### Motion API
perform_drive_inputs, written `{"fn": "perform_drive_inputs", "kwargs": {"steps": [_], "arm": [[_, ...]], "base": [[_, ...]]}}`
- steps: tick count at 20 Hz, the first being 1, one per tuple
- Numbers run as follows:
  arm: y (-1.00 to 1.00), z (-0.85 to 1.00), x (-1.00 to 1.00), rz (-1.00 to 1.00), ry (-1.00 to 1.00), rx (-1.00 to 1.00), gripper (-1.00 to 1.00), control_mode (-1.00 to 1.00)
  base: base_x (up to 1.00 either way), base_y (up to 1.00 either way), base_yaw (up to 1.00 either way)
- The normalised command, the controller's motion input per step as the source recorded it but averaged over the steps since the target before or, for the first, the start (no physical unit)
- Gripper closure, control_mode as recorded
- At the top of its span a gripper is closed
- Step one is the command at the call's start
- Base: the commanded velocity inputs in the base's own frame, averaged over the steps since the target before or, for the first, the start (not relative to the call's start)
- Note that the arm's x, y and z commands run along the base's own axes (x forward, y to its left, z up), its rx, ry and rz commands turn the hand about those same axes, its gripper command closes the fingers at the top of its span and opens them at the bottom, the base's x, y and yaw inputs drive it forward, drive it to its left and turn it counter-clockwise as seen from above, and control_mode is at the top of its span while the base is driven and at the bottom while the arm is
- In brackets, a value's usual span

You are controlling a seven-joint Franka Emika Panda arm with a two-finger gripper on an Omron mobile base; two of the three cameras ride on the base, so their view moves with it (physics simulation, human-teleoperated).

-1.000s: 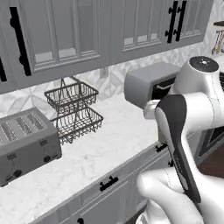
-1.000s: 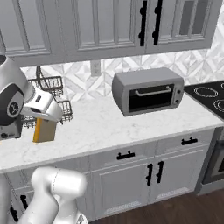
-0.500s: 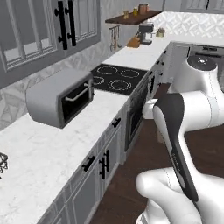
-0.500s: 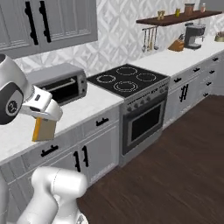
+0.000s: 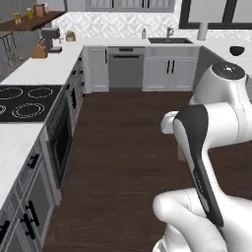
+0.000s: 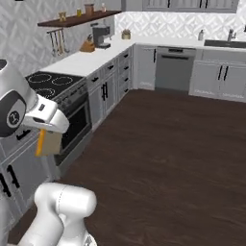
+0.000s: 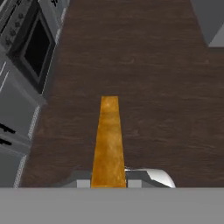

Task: Start the toaster. Once the lever pops up, take the bread to the plate on the dining counter.

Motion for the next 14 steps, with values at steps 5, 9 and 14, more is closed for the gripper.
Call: {"fn": "perform_drive_inputs", "kwargs": {"steps": [5, 9, 14], "arm": [[0.0, 0.0, 0.0, 0.0, 0.0, 0.0, 1.0, 1.0], [0.0, 0.0, 0.0, 0.0, 0.0, 0.0, 1.0, 1.0], [0.0, 0.0, 0.0, 0.0, 0.0, 0.0, 1.0, 1.0]], "base": [[0.68, -0.36, -0.52], [1.0, -0.01, -0.34], [1.0, 0.0, -0.26]]}}
